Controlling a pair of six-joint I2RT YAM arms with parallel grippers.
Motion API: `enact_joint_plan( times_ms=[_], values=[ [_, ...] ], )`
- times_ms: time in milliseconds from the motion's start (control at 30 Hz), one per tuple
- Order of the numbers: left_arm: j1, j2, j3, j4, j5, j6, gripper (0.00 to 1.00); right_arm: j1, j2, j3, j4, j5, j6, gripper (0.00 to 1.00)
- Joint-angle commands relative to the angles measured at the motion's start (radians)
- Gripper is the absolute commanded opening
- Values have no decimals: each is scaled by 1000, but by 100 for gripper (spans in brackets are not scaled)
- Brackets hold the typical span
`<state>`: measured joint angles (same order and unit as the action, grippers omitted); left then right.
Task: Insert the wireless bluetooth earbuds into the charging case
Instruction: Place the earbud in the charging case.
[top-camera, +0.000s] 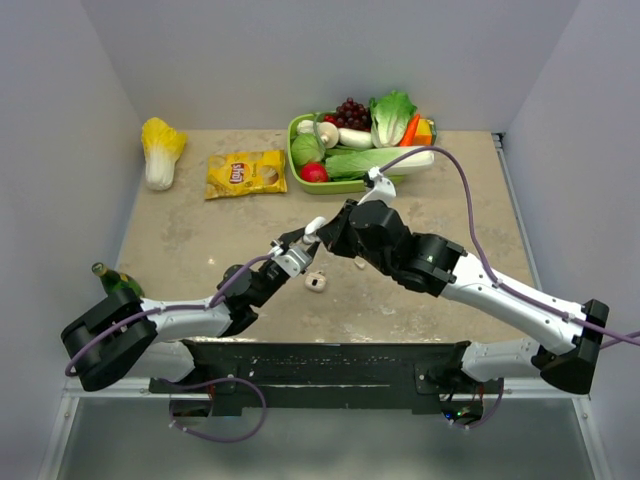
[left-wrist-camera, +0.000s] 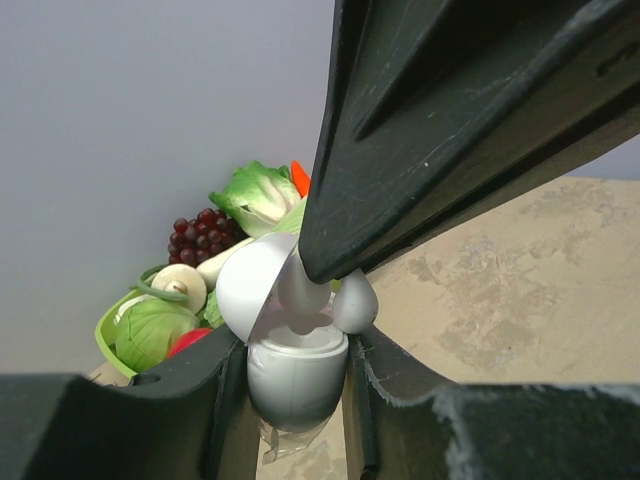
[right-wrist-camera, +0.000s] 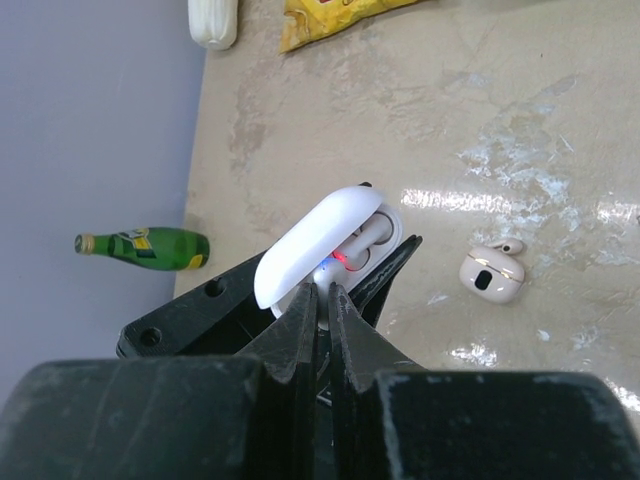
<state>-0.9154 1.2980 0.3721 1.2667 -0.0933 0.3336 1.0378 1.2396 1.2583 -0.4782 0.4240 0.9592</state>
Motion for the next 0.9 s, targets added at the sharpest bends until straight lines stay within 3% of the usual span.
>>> enact_joint_plan(
  times_ms=[0, 867],
  values=[
    [-4, 3, 28, 631, 33, 10, 0, -4, 14, 23, 42, -68, 84, 0],
    [-4, 12, 30, 631, 32, 38, 0, -53, -91, -168, 182, -156, 365, 0]
  ],
)
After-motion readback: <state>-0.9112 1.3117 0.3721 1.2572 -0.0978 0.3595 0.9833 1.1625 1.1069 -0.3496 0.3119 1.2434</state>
